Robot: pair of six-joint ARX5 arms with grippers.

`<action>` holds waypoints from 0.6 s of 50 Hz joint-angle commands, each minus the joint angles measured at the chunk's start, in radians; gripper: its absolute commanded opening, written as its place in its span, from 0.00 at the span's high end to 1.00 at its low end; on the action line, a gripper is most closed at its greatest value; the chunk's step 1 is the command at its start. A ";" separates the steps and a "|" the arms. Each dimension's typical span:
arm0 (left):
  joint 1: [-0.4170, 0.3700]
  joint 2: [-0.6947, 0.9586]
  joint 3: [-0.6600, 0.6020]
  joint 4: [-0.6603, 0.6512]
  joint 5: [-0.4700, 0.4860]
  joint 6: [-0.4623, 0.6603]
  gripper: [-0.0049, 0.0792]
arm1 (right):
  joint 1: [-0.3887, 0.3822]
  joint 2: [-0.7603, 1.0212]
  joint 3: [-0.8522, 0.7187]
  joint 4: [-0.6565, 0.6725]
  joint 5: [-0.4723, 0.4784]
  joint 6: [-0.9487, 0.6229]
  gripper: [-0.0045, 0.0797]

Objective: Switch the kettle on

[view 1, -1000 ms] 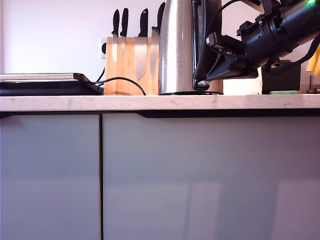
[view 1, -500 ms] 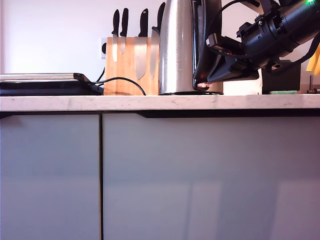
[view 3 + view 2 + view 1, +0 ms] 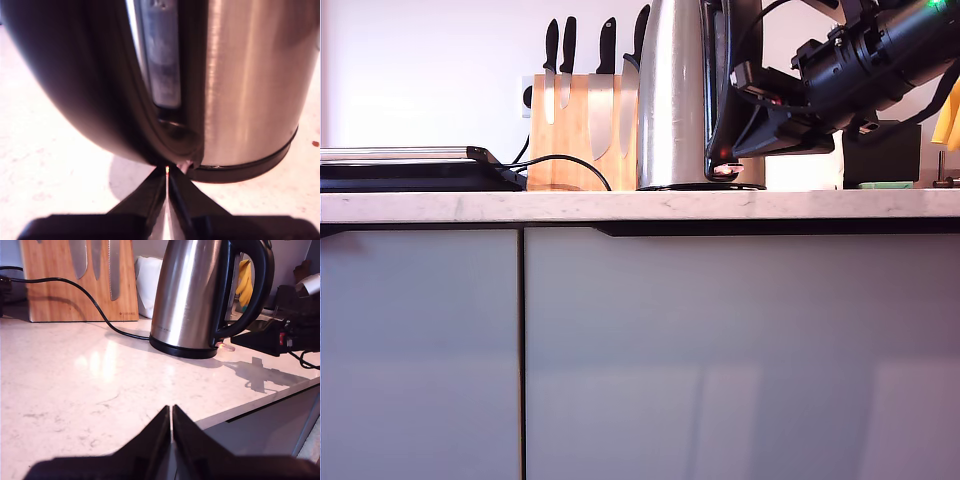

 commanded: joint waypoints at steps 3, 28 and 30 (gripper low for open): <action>-0.005 0.008 0.017 0.014 0.000 0.005 0.96 | 0.019 -0.046 -0.013 -0.013 -0.004 0.000 0.96; -0.005 0.008 0.017 -0.028 -0.106 0.058 0.95 | 0.051 -0.225 -0.013 -0.240 0.086 -0.027 0.96; -0.005 0.008 0.017 -0.034 -0.117 0.061 0.95 | 0.055 -0.242 -0.013 -0.262 0.100 -0.027 0.96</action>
